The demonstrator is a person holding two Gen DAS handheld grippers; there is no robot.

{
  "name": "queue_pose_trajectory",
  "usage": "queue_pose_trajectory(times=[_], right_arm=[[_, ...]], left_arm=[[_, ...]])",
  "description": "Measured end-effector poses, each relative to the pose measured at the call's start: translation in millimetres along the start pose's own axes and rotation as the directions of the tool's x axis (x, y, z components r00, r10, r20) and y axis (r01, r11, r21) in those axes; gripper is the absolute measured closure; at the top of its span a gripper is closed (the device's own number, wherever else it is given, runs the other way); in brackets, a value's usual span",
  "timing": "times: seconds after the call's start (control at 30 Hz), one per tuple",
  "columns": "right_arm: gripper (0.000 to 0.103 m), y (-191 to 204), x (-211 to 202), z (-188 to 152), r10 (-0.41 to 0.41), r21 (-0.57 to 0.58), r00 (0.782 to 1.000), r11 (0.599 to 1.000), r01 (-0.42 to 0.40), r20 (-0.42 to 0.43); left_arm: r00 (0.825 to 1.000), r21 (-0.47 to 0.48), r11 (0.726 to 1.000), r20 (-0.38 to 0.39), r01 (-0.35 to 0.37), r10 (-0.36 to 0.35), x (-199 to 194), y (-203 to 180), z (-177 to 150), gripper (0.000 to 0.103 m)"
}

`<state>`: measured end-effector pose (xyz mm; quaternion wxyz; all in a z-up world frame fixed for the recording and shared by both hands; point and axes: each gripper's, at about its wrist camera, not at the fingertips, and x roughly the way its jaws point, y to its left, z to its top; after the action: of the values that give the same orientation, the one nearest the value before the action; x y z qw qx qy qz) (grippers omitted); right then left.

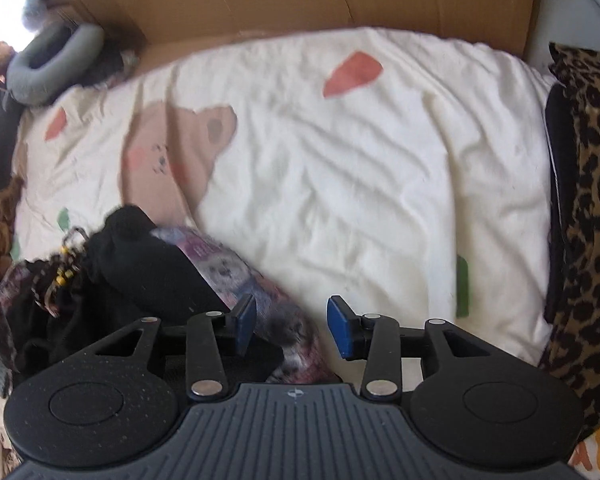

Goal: Fold clothes

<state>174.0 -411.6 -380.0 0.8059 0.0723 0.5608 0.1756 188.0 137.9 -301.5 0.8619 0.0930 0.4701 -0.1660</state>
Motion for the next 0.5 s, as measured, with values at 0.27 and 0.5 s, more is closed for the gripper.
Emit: queue_pose_trajectory(times=[0.27,0.5], right_arm=[[0.057,6,-5,7,0.033,0.016,0.995,0.999,-0.035,0.093],[0.057,15,2,0,0.058,0.011,0.992,0.998,-0.06,0.11]], left_arm=[[0.992,-0.005,0.994,0.066,0.105,-0.104,31,-44,31,0.064],[0.988,-0.113,0.982,-0.007,0.155,-0.157,72,-76,56,0.064]])
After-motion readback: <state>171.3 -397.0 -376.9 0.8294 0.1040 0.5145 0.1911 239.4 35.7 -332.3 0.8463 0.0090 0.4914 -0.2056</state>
